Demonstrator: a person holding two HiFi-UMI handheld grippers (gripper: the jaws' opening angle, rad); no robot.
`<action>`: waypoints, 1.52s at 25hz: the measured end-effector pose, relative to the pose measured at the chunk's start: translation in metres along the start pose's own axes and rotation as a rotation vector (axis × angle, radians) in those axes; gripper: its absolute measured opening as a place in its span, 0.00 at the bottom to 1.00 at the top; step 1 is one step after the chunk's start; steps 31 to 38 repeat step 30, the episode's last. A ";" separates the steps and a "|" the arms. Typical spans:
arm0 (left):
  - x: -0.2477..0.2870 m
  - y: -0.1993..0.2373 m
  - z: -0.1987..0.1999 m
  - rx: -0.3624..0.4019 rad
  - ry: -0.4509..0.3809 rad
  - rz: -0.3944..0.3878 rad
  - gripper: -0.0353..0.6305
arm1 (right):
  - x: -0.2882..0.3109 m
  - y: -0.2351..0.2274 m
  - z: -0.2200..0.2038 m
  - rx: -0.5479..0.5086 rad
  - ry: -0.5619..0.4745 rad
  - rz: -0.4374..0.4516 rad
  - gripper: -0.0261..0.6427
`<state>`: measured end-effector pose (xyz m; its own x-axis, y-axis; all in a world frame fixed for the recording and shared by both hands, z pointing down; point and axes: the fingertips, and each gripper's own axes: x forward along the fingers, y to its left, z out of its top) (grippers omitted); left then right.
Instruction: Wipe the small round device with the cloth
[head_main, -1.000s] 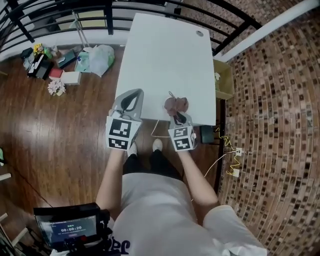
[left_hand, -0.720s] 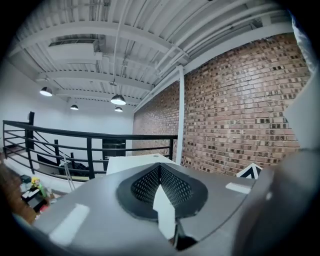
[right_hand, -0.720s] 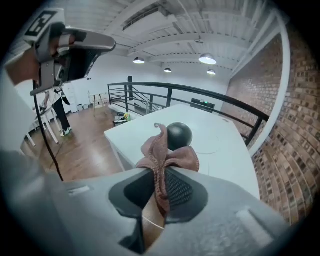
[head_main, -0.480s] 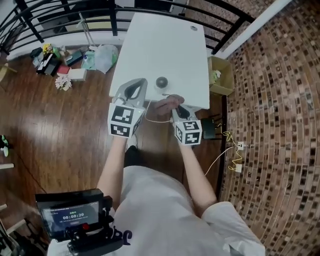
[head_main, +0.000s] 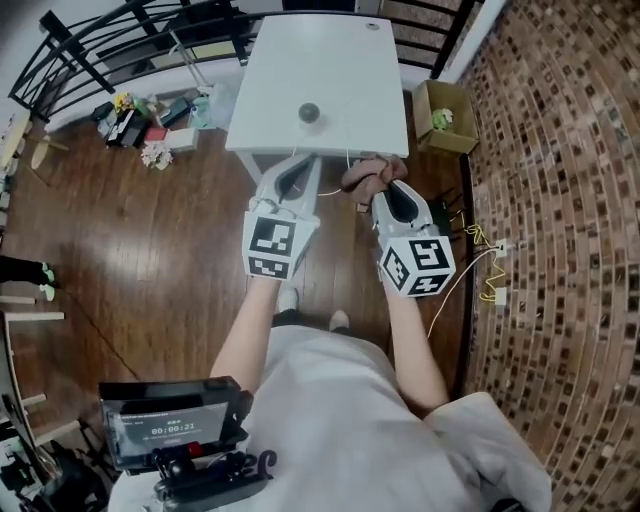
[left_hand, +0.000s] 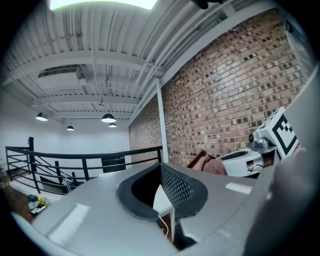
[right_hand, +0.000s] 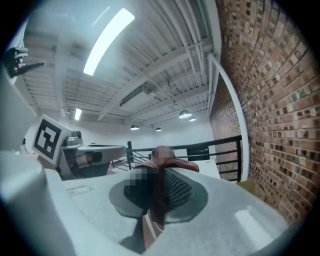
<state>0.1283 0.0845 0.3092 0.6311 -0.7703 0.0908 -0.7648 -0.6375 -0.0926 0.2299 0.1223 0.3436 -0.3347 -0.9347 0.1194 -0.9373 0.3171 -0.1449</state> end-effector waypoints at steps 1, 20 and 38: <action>-0.001 0.000 0.007 -0.011 -0.020 0.001 0.08 | -0.004 0.001 0.009 -0.012 -0.026 -0.006 0.09; -0.060 0.035 0.042 -0.079 -0.133 0.095 0.08 | -0.019 0.044 0.080 -0.159 -0.167 -0.085 0.09; -0.062 0.019 0.035 -0.084 -0.091 0.095 0.08 | -0.031 0.038 0.072 -0.142 -0.154 -0.083 0.09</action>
